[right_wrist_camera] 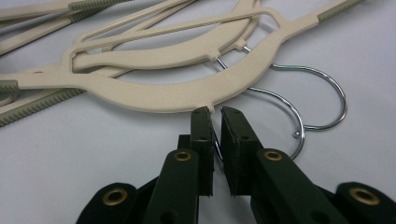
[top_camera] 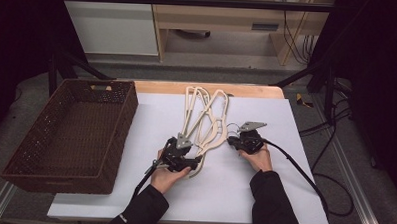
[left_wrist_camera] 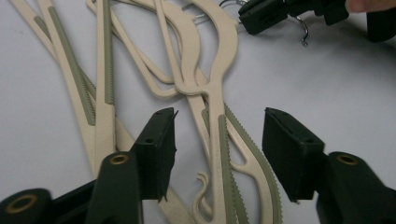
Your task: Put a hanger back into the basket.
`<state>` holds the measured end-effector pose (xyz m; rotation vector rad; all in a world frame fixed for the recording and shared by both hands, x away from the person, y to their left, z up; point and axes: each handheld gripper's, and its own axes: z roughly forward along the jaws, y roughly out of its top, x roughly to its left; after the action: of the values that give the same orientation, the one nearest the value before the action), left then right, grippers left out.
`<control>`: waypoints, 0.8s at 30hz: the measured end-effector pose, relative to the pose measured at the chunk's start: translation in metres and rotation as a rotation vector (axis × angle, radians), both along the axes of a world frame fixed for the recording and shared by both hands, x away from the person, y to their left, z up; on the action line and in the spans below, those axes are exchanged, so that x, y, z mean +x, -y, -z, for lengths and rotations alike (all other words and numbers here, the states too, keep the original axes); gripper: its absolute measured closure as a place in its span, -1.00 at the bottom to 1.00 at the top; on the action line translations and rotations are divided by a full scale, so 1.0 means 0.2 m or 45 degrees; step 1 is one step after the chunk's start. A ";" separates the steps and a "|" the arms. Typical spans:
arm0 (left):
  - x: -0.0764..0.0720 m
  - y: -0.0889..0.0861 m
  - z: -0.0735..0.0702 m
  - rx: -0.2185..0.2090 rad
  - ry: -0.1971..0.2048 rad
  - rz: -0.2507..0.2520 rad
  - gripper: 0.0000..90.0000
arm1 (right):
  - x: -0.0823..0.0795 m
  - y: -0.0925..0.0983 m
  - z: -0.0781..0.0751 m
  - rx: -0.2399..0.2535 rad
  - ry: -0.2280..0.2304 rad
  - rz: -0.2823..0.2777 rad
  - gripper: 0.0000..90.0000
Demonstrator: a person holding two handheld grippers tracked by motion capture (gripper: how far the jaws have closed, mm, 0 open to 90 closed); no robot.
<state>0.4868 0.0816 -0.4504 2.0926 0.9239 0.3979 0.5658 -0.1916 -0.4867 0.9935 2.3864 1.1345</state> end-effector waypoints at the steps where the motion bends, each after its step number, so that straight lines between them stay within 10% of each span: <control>1: 0.00 0.00 0.00 -0.001 0.012 0.002 -0.12 | 0.00 0.00 0.00 0.001 -0.002 -0.010 0.88; 24: 0.10 0.19 -0.11 0.116 0.139 0.114 -0.31 | -0.10 0.04 -0.22 -0.014 -0.009 -0.101 0.98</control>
<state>0.5061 0.0439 -0.4292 2.1627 0.7579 0.5105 0.5457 -0.1989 -0.4432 0.9088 2.4549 1.1451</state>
